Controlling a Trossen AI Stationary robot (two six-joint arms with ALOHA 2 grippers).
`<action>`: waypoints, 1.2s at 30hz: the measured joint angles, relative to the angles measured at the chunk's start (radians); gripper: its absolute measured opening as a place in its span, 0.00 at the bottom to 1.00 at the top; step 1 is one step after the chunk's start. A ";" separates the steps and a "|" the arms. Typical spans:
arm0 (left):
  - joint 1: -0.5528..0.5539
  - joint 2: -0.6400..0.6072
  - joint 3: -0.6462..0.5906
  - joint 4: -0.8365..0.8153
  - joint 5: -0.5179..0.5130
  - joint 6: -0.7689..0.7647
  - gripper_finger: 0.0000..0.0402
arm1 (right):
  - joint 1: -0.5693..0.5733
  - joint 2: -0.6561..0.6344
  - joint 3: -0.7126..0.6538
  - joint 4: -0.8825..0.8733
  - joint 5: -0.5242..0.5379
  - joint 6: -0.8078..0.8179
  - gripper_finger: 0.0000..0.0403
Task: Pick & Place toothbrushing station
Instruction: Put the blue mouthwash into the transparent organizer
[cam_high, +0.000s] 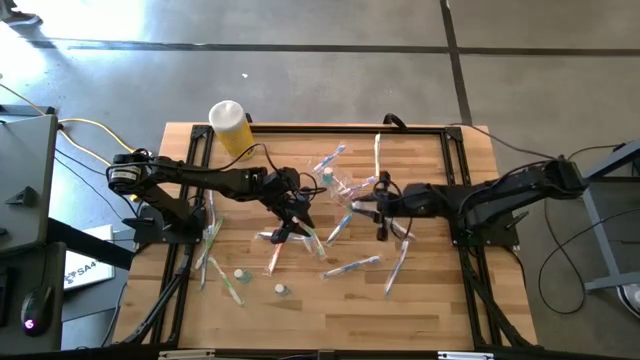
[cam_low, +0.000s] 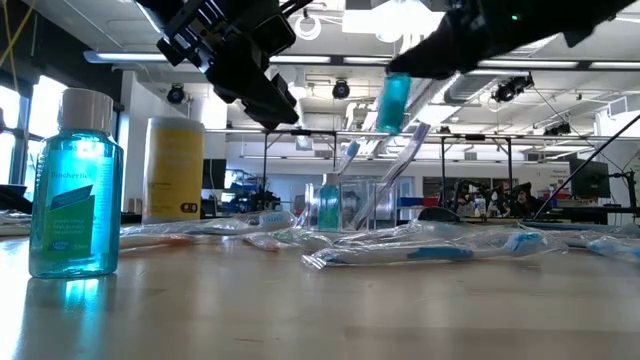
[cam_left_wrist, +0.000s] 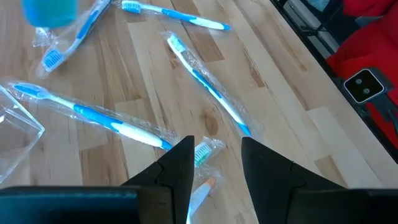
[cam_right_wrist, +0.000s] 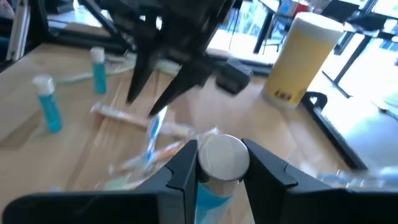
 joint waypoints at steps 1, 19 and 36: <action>0.000 0.000 0.000 -0.007 0.000 0.000 0.32 | -0.018 0.013 0.010 0.014 -0.020 -0.008 0.23; 0.000 0.000 0.000 -0.085 0.000 0.037 0.32 | -0.278 0.338 0.044 0.350 0.038 0.042 0.23; 0.000 0.000 0.000 -0.076 0.000 0.055 0.32 | -0.277 0.394 0.123 0.282 0.168 0.015 0.23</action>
